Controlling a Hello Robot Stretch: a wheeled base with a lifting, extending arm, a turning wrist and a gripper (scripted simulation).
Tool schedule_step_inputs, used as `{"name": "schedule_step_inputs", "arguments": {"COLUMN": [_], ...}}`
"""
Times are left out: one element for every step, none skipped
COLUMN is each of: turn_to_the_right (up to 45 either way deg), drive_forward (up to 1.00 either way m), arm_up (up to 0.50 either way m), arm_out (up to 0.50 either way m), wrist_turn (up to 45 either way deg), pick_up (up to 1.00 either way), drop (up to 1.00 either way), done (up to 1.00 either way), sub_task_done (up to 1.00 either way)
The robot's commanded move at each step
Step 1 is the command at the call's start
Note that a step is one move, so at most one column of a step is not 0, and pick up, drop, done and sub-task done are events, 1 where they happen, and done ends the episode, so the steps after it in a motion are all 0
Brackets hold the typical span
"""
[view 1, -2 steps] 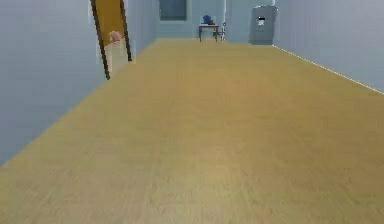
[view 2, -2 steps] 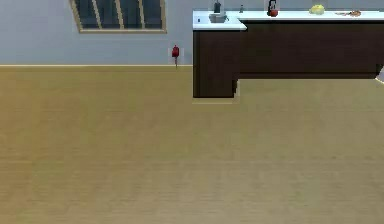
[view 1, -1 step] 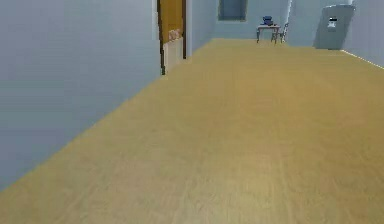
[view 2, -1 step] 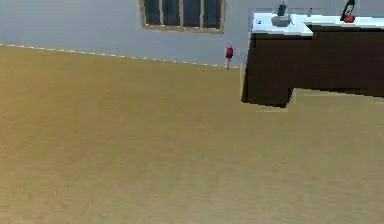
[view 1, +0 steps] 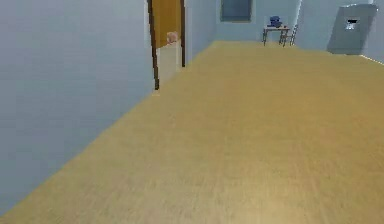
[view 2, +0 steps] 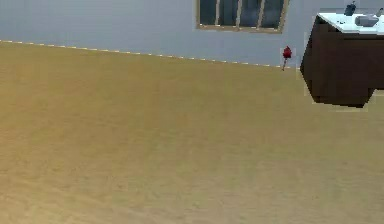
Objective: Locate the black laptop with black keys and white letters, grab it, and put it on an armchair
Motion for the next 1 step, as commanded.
{"name": "schedule_step_inputs", "arguments": {"turn_to_the_right": [0.0], "drive_forward": [1.00], "arm_up": [0.00], "arm_out": [0.00], "wrist_turn": [0.0], "pick_up": [0.00], "drop": [0.00], "done": [0.00], "sub_task_done": [0.00]}}
